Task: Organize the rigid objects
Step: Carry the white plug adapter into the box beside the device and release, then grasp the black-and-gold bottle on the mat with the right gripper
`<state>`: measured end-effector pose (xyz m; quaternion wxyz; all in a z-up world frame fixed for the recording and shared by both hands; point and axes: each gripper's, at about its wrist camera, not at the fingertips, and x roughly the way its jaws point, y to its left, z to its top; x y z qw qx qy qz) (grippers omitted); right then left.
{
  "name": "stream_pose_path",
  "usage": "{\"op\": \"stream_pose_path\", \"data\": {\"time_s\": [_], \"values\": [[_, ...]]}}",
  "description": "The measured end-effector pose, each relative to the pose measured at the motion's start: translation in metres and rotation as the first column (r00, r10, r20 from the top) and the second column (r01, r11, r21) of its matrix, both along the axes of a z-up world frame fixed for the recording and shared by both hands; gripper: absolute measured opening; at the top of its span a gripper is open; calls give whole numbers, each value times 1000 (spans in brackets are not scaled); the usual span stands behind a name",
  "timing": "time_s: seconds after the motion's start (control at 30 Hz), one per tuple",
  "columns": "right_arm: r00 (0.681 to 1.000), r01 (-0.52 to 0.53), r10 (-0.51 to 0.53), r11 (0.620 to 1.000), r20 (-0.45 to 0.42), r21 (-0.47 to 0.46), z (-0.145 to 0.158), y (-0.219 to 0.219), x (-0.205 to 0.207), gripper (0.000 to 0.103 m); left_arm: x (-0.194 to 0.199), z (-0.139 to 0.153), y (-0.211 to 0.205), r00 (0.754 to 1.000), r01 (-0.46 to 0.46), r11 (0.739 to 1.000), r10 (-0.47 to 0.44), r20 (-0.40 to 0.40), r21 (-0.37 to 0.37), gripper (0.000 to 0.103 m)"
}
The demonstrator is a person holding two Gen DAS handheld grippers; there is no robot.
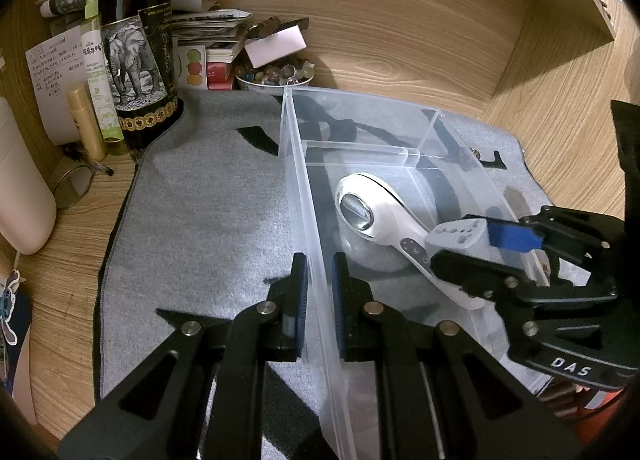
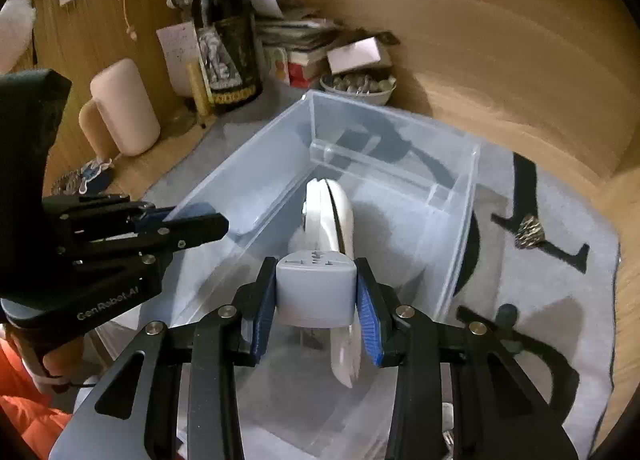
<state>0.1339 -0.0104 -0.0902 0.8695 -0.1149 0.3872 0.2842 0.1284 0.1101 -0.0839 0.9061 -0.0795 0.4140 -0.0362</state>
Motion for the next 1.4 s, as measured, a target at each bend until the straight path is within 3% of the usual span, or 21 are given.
{"op": "stream_pose_path", "data": {"time_s": [0.37, 0.63, 0.77, 0.9, 1.17, 1.4], "values": [[1000, -10, 9, 1000, -9, -23, 0, 5, 0, 35, 0, 0, 0, 1000, 0, 1000, 0, 0, 1, 12], [999, 3, -3, 1000, 43, -5, 10, 0, -6, 54, -1, 0, 0, 1000, 0, 1000, 0, 1, 1, 12], [995, 28, -29, 1000, 92, 13, 20, -6, -11, 70, -1, -1, 1, 1000, 0, 1000, 0, 0, 1, 12], [986, 70, -75, 997, 147, 35, 31, -17, -16, 81, -1, -1, 1, 1000, 0, 1000, 0, 1, 2, 12], [958, 202, -213, 976, 193, 77, 47, -59, -21, 82, -1, 0, 0, 1000, 0, 1000, 0, 1, 1, 12], [912, 349, -356, 935, 205, 68, 44, -103, -27, 82, -1, 0, 0, 1000, -1, 1000, 1, 1, 0, 12]]}}
